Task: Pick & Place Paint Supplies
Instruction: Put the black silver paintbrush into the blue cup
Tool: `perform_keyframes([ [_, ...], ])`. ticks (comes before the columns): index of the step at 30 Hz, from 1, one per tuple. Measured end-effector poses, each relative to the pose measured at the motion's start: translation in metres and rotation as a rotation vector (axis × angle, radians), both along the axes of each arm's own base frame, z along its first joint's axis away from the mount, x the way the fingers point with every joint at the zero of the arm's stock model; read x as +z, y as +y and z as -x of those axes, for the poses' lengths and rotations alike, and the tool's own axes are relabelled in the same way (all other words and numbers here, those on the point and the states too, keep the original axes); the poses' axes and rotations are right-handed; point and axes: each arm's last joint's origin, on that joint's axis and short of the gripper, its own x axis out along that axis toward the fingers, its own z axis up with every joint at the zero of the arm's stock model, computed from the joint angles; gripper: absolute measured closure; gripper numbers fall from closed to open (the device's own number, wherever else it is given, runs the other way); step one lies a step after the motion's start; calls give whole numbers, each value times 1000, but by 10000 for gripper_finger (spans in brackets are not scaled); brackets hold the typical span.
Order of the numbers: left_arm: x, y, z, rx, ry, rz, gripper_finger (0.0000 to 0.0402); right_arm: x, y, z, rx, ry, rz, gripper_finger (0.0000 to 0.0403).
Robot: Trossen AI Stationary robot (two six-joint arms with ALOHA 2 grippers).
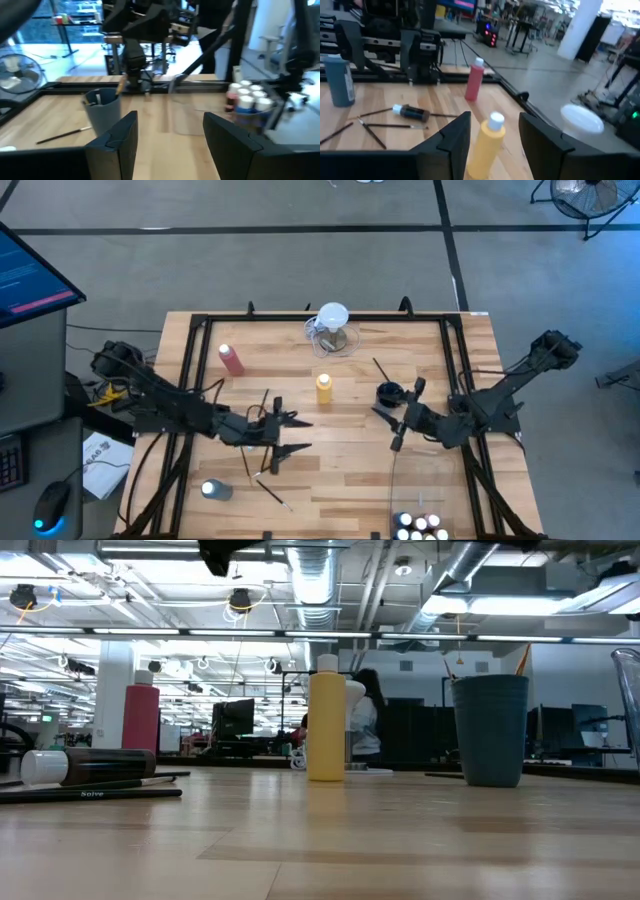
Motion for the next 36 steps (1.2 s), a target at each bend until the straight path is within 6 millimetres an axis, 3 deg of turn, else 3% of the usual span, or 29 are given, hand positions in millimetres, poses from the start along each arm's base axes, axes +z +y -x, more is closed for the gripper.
perform_keyframes([
  [5, 3, -9, 13, -42, 52, 33, 216, 6, -1, -6, 83, -20, 26, 250],
  [12, -12, -6, 23, -4, 243, 107, 216, 9, -19, -22, 269, -25, -13, 265],
  [20, -27, 1, 28, 99, 376, 218, 234, 4, -36, -35, 305, -5, -31, 277],
  [29, -48, 23, 35, 295, 590, 344, 275, -10, -37, -57, 276, 13, -18, 275],
  [36, -68, 33, 30, 357, 728, 416, 280, -11, -31, -70, 278, 32, -14, 275],
])
